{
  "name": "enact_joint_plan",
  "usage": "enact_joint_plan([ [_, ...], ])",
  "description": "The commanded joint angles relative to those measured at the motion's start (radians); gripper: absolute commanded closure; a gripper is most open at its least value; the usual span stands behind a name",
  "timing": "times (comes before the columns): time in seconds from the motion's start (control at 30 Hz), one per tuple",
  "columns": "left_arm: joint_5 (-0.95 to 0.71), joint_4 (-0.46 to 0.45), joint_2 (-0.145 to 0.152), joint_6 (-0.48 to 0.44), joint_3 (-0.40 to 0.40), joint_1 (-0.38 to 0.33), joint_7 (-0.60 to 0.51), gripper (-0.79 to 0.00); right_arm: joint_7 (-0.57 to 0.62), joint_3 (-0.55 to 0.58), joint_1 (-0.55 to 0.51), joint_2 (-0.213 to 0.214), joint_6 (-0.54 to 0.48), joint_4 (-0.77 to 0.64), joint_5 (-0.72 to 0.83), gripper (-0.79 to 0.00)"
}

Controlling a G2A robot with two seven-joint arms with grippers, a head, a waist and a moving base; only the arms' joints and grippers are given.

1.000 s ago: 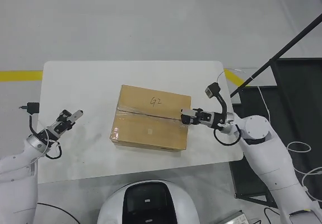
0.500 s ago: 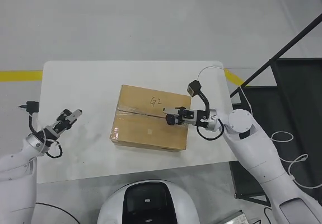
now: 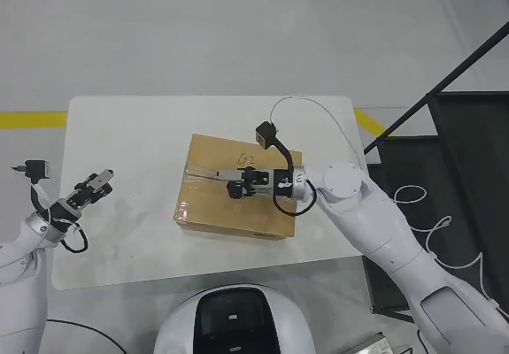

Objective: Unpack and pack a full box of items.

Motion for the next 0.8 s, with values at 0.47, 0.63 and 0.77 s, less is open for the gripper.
enact_joint_plan([
  [0.47,-0.053,0.021,0.023,-0.008,-0.016,0.033,0.003,-0.785,-0.175,-0.285,0.225,-0.167,-0.060,0.272,0.000,-0.785],
  [0.63,-0.043,0.024,0.026,-0.018,0.006,0.038,0.029,-0.785,-0.204,-0.319,0.262,-0.209,-0.077,0.359,0.003,-0.785],
  [0.77,0.005,0.007,0.030,-0.028,0.006,0.055,0.069,-0.785,-0.197,-0.309,0.271,-0.222,-0.089,0.410,0.014,-0.785],
])
